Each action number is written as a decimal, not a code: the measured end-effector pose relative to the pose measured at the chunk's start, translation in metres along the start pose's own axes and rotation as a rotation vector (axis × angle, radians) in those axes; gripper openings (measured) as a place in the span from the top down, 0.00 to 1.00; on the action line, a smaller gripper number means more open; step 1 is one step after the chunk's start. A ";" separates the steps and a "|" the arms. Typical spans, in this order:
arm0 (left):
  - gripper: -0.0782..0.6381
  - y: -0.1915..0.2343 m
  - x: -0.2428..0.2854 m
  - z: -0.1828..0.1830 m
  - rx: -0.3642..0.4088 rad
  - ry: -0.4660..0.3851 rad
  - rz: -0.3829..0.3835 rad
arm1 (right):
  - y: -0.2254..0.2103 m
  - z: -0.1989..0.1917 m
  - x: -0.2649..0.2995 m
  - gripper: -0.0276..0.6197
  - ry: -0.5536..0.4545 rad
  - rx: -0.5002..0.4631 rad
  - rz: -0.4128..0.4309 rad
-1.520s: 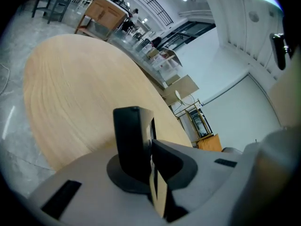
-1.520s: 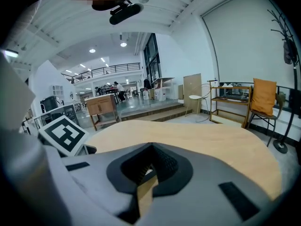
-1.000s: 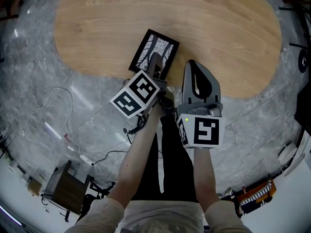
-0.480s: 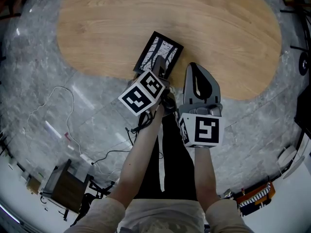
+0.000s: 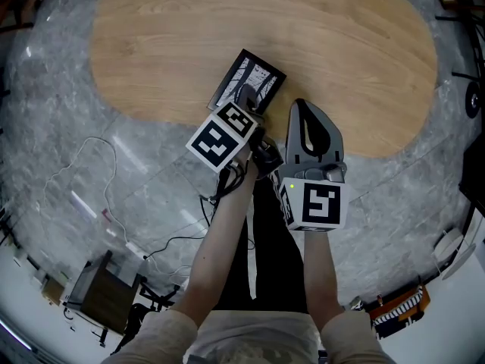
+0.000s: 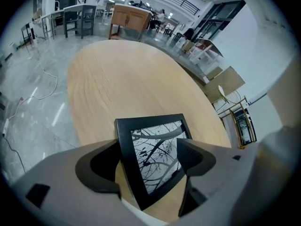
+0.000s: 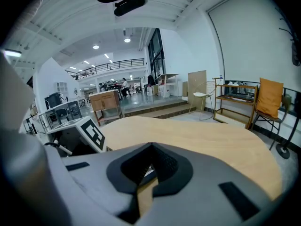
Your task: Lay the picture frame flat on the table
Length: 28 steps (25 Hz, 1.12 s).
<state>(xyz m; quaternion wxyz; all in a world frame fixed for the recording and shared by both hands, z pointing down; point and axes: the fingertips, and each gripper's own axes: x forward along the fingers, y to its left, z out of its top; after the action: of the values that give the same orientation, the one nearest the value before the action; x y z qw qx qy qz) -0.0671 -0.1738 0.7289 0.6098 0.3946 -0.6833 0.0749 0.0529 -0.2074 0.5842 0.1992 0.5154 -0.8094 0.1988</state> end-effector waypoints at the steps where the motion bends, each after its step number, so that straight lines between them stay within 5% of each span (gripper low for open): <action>1: 0.39 0.000 0.000 0.000 -0.001 0.000 -0.001 | 0.000 0.000 0.000 0.95 0.000 0.002 -0.003; 8: 0.31 0.000 -0.001 0.003 0.023 -0.012 -0.008 | 0.003 -0.004 -0.002 0.95 0.003 0.009 -0.005; 22: 0.32 -0.008 -0.016 0.014 -0.016 -0.003 -0.050 | 0.013 0.004 -0.007 0.95 -0.006 0.004 -0.007; 28: 0.36 -0.044 -0.055 0.058 0.075 -0.088 -0.158 | 0.013 0.046 -0.005 0.95 -0.060 -0.007 -0.042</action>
<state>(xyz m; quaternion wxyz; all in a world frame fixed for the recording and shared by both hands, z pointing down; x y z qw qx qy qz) -0.0867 -0.2129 0.6491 0.5681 0.4728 -0.6727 0.0347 0.0381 -0.2223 0.5415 0.1806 0.5374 -0.8047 0.1761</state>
